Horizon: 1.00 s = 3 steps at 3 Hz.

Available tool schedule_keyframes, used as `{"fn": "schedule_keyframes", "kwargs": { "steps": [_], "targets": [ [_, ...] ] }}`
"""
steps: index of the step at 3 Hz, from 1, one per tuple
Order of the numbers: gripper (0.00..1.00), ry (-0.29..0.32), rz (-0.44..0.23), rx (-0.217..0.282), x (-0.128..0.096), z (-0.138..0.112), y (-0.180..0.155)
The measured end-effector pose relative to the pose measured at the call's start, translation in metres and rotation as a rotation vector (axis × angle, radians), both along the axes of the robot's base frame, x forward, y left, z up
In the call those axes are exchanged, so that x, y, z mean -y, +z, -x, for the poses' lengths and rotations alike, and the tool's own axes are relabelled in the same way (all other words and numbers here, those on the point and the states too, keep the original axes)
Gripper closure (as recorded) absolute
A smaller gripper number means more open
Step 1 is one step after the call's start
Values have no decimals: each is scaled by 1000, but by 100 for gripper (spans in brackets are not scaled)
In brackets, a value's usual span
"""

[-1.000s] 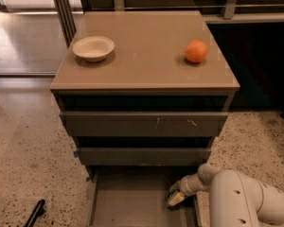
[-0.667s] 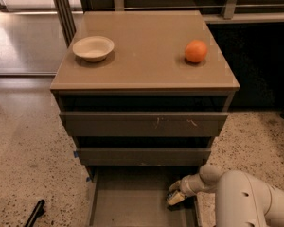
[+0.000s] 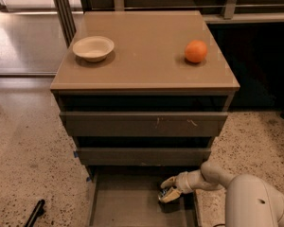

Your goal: Pick pepsi can from bottom drawer and place on counter

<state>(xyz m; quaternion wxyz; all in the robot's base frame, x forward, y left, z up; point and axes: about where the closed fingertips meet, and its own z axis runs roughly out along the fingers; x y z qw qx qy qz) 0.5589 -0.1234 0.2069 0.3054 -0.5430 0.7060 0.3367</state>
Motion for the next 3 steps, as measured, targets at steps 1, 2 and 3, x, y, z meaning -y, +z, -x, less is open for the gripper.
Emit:
{"fn": "schedule_keyframes", "kwargs": {
  "steps": [1, 2, 3],
  "targets": [
    [100, 57, -140, -14, -2, 22, 25],
    [100, 31, -247, 0, 11, 48, 51],
    [100, 0, -326, 36, 21, 71, 72]
  ]
}}
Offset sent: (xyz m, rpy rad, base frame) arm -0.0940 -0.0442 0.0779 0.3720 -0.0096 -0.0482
